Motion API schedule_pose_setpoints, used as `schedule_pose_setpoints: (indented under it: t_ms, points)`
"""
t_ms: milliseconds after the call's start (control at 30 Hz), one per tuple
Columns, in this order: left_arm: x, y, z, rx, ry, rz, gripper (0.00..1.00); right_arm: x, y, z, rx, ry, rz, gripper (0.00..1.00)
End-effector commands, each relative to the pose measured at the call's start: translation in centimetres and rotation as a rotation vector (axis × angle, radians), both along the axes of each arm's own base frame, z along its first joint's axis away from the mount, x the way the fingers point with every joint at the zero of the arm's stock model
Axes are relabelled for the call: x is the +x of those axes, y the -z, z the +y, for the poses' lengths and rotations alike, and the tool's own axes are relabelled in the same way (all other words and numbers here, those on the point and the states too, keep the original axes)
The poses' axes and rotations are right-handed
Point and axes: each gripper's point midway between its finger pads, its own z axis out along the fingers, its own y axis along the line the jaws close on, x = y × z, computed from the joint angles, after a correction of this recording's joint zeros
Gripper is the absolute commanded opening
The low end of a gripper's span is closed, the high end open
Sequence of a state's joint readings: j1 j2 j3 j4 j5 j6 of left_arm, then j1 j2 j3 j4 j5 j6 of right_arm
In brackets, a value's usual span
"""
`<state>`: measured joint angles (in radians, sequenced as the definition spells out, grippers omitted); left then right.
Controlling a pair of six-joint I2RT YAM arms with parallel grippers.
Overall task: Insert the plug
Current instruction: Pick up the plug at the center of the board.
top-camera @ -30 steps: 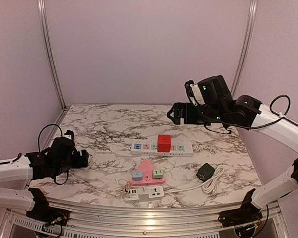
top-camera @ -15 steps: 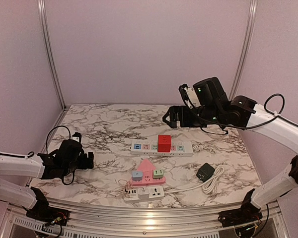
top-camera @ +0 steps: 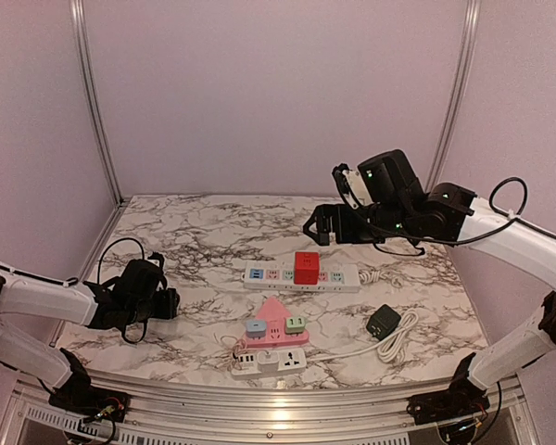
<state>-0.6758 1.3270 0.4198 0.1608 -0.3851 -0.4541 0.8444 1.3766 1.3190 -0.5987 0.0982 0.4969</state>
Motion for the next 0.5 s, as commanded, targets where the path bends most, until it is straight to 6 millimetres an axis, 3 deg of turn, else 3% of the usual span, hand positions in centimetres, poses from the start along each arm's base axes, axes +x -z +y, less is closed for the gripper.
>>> schedule_pose_setpoints:
  t_ms: [0, 100, 300, 467]
  points:
    - [-0.3, -1.3, -1.6, -0.102, 0.054, -0.014, 0.51, 0.1, -0.9, 0.4, 0.024, 0.002, -0.020, 0.99]
    - [-0.8, -1.4, -1.7, -0.115, 0.081, -0.014, 0.31, 0.1, -0.8, 0.7, 0.035, -0.008, -0.018, 0.99]
    - [-1.4, -3.0, -3.1, -0.192, 0.168, -0.049, 0.19, -0.1, -0.6, 1.7, 0.050, -0.053, -0.010, 0.99]
    - [-2.7, -8.4, -5.9, -0.405, 0.337, -0.226, 0.18, -1.5, -1.0, 3.1, 0.128, -0.161, -0.017, 0.98]
